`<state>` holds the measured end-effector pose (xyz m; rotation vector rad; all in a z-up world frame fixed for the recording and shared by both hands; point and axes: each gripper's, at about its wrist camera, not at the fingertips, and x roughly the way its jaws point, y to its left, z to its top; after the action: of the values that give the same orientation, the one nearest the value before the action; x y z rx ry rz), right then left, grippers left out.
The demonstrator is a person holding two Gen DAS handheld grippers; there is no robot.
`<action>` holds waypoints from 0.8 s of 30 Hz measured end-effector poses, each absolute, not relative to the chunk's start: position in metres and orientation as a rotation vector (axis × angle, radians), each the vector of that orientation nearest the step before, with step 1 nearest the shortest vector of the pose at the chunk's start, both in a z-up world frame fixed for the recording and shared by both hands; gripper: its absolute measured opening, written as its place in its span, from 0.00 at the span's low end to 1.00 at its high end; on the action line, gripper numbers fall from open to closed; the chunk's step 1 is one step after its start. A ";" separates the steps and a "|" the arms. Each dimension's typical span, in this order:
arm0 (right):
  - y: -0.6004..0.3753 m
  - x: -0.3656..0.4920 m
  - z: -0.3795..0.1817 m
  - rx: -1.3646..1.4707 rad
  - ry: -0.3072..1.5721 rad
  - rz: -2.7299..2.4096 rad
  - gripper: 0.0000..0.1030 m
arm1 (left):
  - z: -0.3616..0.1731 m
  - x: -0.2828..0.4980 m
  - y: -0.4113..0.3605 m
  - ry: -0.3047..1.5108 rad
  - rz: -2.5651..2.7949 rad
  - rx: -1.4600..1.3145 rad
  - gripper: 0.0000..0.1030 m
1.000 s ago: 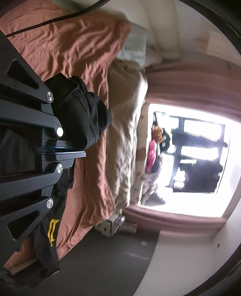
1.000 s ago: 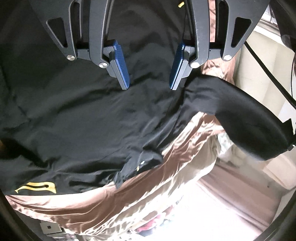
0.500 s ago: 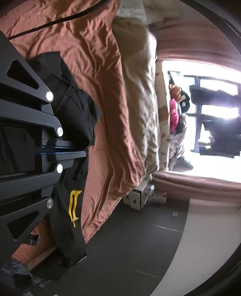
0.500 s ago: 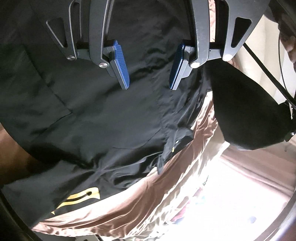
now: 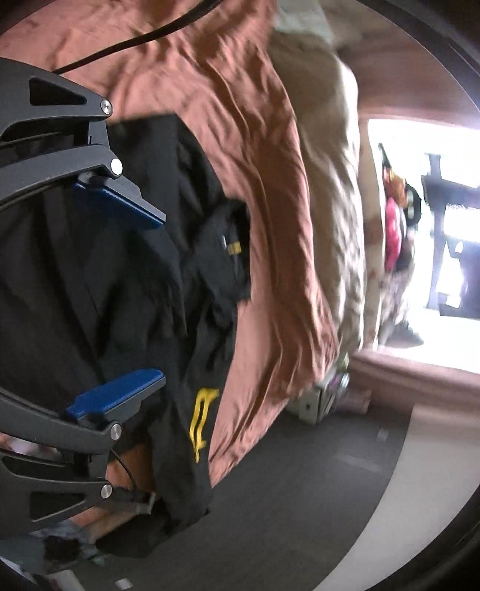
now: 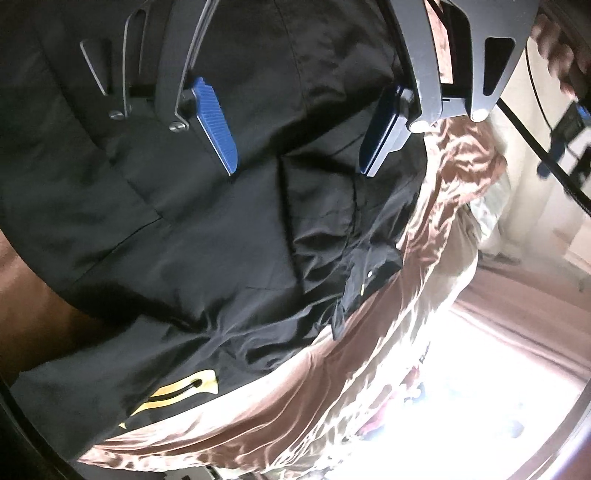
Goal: Fold large clothes
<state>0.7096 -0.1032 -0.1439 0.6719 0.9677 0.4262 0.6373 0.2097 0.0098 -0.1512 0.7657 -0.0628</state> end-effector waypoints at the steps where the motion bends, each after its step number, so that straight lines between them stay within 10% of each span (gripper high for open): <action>1: -0.099 0.710 -0.143 0.655 0.971 0.427 0.65 | 0.005 0.626 0.223 0.763 -0.036 -0.160 0.77; 15: -0.006 0.727 -0.136 0.258 0.944 0.375 0.65 | -0.103 0.547 0.331 0.807 0.292 -0.383 0.74; 24: 0.062 0.755 -0.157 0.002 0.973 0.264 0.65 | -0.176 0.550 0.366 0.915 0.379 -0.446 0.49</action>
<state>0.7553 0.0615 -0.1573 0.0015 0.9732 0.2642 0.5502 0.3662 -0.1761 -0.4455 0.9149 0.3787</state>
